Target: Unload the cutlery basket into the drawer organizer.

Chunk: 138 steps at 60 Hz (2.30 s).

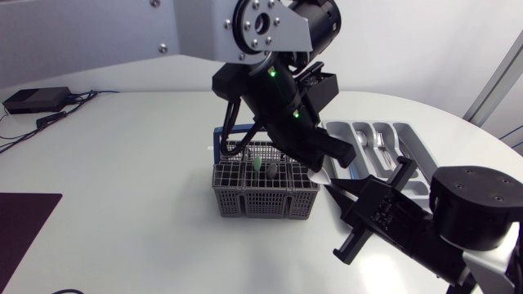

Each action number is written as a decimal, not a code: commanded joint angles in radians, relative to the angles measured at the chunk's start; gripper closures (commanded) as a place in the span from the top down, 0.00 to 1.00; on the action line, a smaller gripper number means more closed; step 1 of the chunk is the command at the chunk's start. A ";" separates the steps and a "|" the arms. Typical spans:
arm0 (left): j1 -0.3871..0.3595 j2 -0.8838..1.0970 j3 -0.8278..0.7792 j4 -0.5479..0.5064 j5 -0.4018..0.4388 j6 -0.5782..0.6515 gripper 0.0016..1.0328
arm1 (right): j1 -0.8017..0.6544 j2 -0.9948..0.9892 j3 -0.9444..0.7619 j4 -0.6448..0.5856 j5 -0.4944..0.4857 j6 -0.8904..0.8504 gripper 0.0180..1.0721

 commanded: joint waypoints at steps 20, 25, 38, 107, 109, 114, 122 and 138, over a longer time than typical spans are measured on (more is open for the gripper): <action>0.090 -0.072 0.044 0.032 0.015 -0.011 0.36 | -0.114 -0.059 -0.012 -0.111 -0.161 -0.046 0.06; 0.131 -0.095 0.040 0.050 0.006 0.032 0.36 | -0.209 -0.073 -0.014 -0.154 -0.263 -0.086 0.06; 0.182 -0.124 -0.005 0.049 -0.007 0.298 0.39 | -0.554 -0.054 -0.002 -0.268 -0.608 -0.256 0.06; 0.085 -0.123 -0.236 0.062 -0.126 1.213 0.39 | -1.241 0.868 0.524 -0.763 -0.720 -1.459 0.06; 0.081 -0.116 -0.236 0.058 -0.131 1.229 0.39 | -1.238 0.872 0.528 -0.760 -0.707 -1.462 0.06; 0.072 -0.112 -0.236 0.052 -0.145 1.255 0.39 | -1.230 0.874 0.529 -0.745 -0.697 -1.463 0.11; 0.059 -0.096 -0.230 0.035 -0.154 1.295 0.39 | -1.220 0.860 0.511 -0.697 -0.684 -1.459 0.31; 0.052 -0.055 -0.212 0.026 -0.195 1.367 0.39 | -1.217 0.720 0.478 -0.705 -0.730 -1.410 0.47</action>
